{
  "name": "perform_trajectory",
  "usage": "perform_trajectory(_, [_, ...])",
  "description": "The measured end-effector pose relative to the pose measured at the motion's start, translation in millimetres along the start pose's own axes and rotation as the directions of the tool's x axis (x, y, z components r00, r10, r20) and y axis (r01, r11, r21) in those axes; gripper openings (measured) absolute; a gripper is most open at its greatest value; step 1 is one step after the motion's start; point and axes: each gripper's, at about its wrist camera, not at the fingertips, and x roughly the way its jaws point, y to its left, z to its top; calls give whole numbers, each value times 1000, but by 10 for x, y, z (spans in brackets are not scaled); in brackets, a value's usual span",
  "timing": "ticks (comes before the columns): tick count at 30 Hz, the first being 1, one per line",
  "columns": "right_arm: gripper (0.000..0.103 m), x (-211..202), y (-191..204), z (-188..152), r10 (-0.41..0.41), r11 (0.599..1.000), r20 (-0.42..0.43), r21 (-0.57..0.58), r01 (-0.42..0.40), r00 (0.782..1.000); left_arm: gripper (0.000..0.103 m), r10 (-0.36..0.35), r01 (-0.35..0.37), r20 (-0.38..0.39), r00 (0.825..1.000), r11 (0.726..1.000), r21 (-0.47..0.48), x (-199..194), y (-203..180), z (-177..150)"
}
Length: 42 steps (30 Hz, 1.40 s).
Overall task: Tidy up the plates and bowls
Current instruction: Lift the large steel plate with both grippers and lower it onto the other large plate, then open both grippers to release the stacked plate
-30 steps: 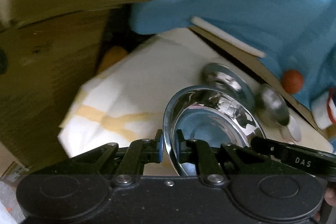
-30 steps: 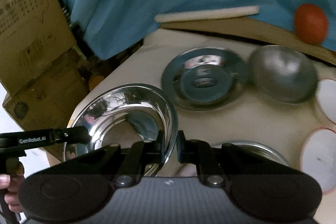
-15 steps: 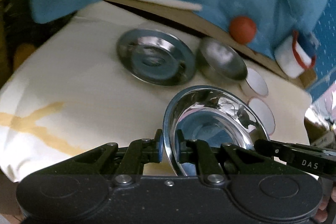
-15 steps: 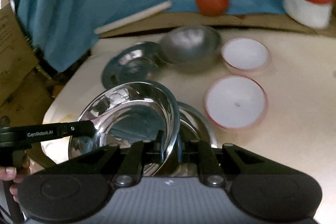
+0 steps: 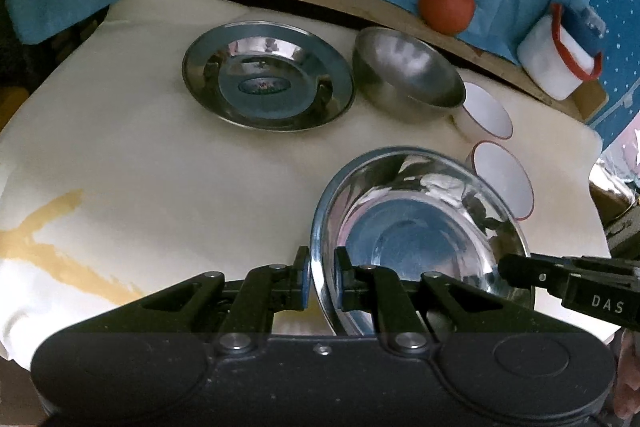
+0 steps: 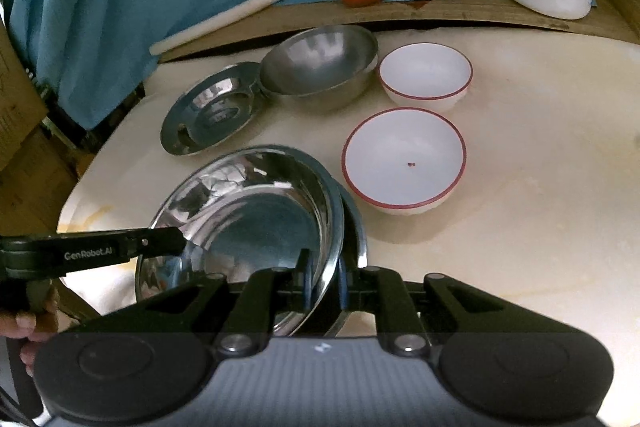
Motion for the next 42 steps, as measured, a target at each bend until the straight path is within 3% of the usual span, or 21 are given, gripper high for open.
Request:
perform_trajectory(10, [17, 10, 35, 13, -21, 999, -17, -38, 20, 1000, 12, 8, -7, -17, 1000, 1000, 27, 18, -37, 4])
perform_trajectory(28, [38, 32, 120, 0, -52, 992, -10, -119, 51, 999, 13, 3, -2, -60, 998, 1000, 18, 66, -59, -32])
perform_trajectory(34, [43, 34, 136, -7, -49, 989, -7, -140, 47, 999, 19, 8, -7, -55, 998, 1000, 5, 66, -36, -47])
perform_trajectory(37, [49, 29, 133, -14, -46, 988, -4, -146, 45, 999, 27, 13, -14, -45, 999, 1000, -12, 41, -12, -66])
perform_trajectory(42, [51, 40, 119, -30, -44, 988, -13, -146, 42, 999, 42, 23, -24, -24, 999, 999, -25, -10, 0, -69])
